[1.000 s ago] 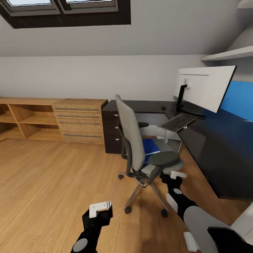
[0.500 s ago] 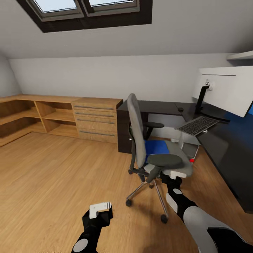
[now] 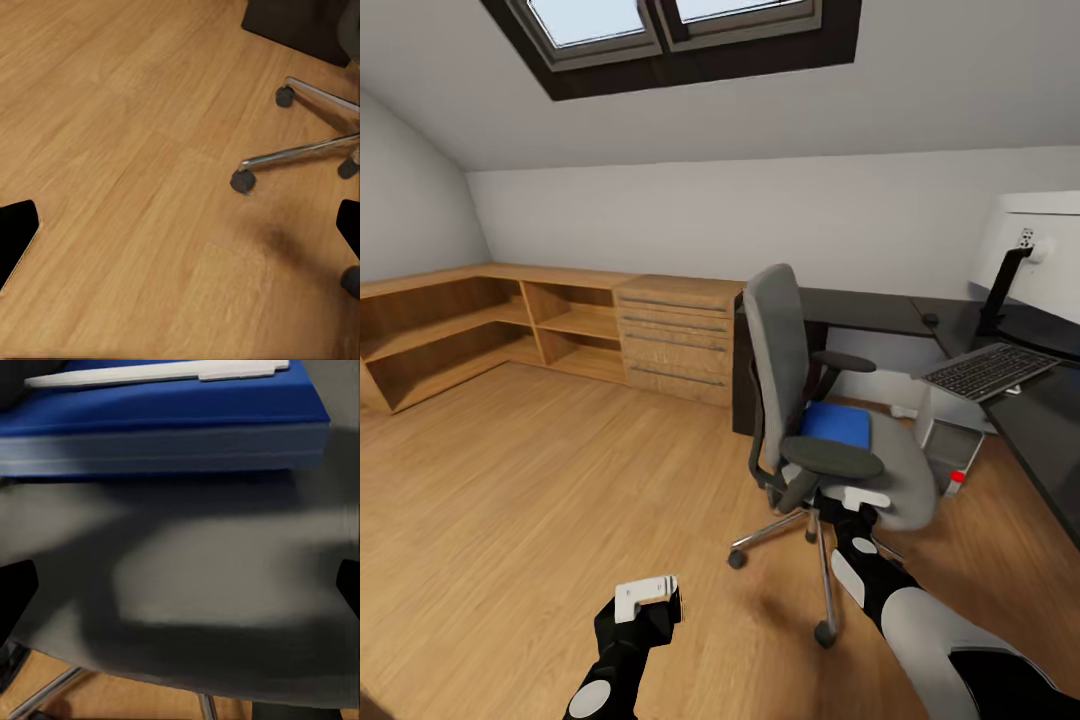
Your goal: In the bedroom, organize the workspace by keeping the computer under the desk, ensuring the monitor is on the desk, placing the keyboard on the desk next to the monitor, placing the mouse on the desk next to the keyboard, moving the folder from the swivel chair onto the desk next to the mouse, stacking the notebook on top of the folder with the pen on top of the notebook, and positioning the swivel chair next to the desk.
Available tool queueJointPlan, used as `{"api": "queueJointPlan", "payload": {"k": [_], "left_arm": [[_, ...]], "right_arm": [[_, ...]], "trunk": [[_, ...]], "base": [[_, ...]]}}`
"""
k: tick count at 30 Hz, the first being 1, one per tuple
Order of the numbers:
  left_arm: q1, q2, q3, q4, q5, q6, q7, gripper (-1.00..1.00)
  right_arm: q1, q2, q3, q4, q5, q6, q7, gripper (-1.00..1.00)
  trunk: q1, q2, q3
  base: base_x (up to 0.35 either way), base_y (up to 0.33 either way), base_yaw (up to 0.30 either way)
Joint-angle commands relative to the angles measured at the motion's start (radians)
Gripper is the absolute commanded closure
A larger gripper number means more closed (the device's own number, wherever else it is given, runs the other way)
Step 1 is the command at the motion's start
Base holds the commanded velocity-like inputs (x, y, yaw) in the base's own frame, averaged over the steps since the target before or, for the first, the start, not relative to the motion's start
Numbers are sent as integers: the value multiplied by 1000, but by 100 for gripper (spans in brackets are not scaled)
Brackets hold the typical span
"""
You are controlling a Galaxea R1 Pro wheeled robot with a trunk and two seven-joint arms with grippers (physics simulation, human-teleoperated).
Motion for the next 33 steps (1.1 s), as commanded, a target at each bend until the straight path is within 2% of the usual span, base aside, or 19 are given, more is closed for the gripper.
{"api": "queueJointPlan", "payload": {"k": [1,11,17,33], "left_arm": [[0,0,-1,-1,10,2,8,-100],[0,0,-3,-1,10,1,8,-100],[0,0,-4,-1,10,1,8,-100],[0,0,-6,-3,10,1,8,-100]], "right_arm": [[0,1,-1,1,-8,-6,4,-100],[2,-1,-2,1,-8,-5,4,-100],[2,-2,-2,1,-9,-5,5,-100],[2,-4,-2,1,-10,-6,8,-100]], "trunk": [[0,0,-1],[0,0,-1],[0,0,-1],[0,0,6]], "base": [[0,0,277],[0,0,271],[0,0,34],[0,0,-209]]}}
